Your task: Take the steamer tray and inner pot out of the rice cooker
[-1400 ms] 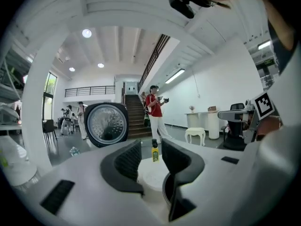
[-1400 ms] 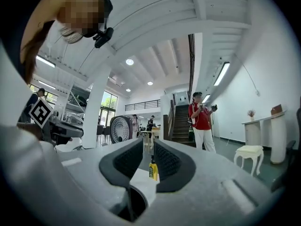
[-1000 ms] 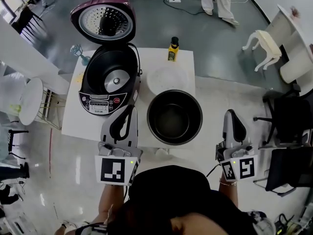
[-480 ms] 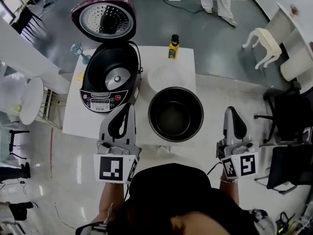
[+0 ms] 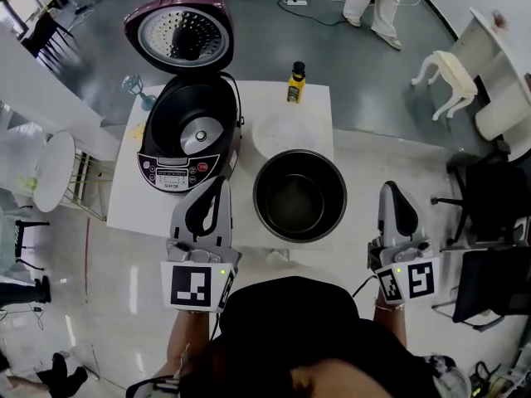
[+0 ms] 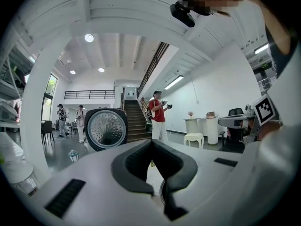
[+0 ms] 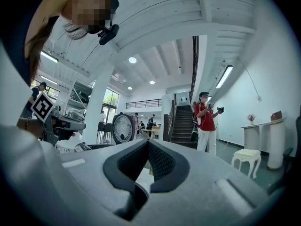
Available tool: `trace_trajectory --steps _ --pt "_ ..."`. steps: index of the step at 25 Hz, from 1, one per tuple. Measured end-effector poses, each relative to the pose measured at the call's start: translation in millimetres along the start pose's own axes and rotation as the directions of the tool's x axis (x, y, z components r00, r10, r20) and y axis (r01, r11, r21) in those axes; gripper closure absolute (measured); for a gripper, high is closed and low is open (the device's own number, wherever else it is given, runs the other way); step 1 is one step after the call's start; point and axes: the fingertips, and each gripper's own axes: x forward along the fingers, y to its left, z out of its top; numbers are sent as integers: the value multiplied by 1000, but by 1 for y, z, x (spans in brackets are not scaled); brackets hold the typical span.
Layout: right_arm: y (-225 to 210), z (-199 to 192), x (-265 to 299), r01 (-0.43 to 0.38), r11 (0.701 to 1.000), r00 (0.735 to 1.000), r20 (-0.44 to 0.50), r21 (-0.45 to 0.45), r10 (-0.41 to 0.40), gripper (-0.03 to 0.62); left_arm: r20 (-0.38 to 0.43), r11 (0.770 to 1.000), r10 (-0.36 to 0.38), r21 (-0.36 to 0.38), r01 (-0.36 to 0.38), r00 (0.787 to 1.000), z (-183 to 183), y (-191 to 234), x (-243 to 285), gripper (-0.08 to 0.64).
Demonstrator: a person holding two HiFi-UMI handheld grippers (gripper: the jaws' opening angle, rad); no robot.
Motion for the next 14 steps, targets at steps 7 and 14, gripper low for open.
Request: trace_trajectory --steps 7,14 --pt "-1 -3 3 -17 999 1000 -2 46 17 588 14 999 -18 -48 19 1000 5 -1 2 555" --pt "3 -1 7 -35 999 999 0 13 35 588 -10 999 3 -41 -4 1000 -1 3 3 555"
